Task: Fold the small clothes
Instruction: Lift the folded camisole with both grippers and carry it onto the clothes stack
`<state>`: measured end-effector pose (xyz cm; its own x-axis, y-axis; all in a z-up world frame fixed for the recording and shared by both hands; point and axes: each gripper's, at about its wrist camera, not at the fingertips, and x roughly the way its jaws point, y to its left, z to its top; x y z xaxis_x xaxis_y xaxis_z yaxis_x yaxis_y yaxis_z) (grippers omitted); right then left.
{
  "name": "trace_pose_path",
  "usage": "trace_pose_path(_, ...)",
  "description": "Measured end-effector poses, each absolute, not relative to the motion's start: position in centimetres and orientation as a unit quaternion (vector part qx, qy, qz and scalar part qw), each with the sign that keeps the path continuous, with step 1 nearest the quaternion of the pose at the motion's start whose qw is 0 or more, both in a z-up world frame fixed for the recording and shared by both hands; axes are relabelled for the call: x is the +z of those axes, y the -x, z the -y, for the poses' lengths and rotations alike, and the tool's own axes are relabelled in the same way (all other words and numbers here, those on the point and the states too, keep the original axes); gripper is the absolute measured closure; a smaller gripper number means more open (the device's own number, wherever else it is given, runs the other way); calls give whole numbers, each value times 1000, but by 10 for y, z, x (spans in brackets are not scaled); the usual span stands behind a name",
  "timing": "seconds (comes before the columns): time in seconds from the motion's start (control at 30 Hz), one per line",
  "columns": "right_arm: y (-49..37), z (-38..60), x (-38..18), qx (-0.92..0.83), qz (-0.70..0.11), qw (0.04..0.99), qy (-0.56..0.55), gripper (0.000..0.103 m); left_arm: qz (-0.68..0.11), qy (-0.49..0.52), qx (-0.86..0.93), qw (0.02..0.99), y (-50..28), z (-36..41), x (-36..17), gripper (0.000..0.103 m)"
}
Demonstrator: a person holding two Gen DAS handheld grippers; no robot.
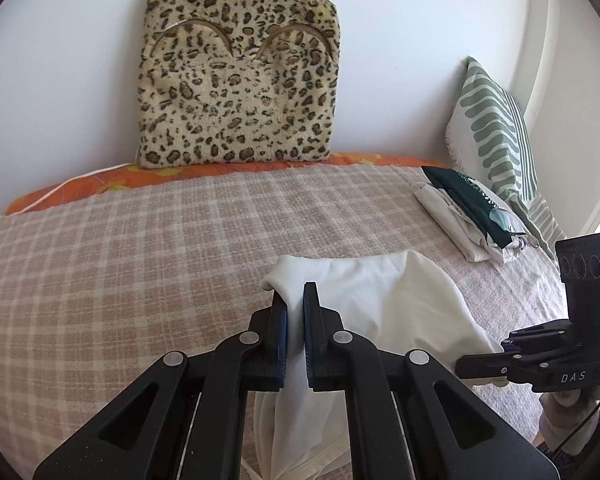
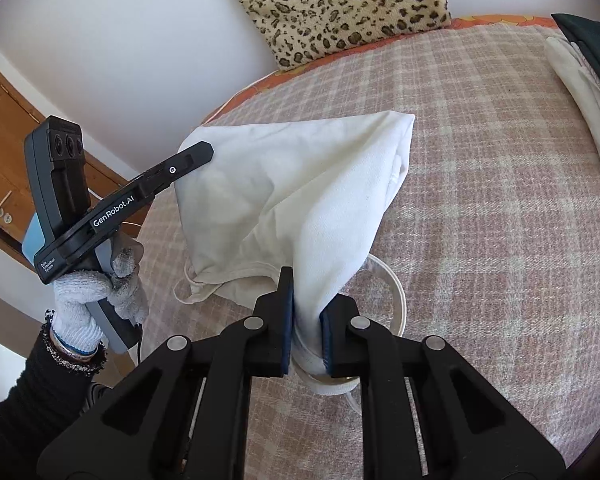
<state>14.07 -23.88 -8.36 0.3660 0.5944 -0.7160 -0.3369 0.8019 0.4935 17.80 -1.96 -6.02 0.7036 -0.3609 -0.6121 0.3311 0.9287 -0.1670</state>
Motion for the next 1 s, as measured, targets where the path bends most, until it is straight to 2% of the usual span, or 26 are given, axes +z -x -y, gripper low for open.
trace_pose_path(0.67, -117, 293, -35, 246, -444, 854, -117, 91, -301, 50, -246, 920, -178, 88, -25, 98)
trace_pose_path(1.0, -116, 354, 21, 220, -406, 883, -88, 91, -276, 43, -273, 921, -195, 146, 6, 98)
